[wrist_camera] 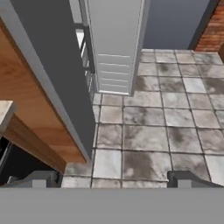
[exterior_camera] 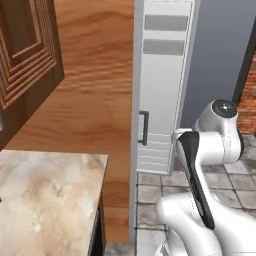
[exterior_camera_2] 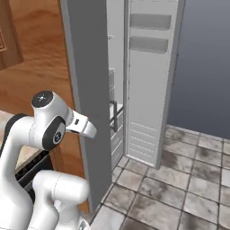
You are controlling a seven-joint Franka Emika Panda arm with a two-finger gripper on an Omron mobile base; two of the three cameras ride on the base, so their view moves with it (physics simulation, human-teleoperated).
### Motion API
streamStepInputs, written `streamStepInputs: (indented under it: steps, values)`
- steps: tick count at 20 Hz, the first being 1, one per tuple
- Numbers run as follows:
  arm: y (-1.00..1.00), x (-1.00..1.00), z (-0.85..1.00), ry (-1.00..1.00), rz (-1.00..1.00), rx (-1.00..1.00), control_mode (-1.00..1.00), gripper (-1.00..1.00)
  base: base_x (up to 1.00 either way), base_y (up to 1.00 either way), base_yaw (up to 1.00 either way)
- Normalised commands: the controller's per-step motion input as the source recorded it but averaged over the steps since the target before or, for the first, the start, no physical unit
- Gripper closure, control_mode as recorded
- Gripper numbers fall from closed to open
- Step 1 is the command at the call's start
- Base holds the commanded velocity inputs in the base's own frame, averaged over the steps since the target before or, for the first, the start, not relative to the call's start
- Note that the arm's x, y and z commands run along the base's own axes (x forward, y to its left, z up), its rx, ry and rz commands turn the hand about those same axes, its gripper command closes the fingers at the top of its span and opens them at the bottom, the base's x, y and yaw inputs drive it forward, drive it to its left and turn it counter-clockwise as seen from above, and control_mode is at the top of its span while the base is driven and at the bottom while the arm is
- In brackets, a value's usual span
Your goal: Pick the egg and butter from the fridge and place them by the bowl for mixing.
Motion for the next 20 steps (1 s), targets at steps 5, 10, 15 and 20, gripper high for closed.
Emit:
streamStepInputs:
  steps: [5, 10, 15, 20]
  values:
    - [0.0, 0.0, 0.0, 0.0, 0.0, 0.0, 1.0, -1.0, 0.69, -0.39, 0.01]
    - [0.0, 0.0, 0.0, 0.0, 0.0, 0.0, 1.0, -1.0, 0.52, -0.49, 0.05]
    - [0.0, 0.0, 0.0, 0.0, 0.0, 0.0, 1.0, -1.0, 0.34, -0.49, 0.2]
    - [0.0, 0.0, 0.0, 0.0, 0.0, 0.0, 1.0, -1.0, 0.2, -0.51, 0.24]
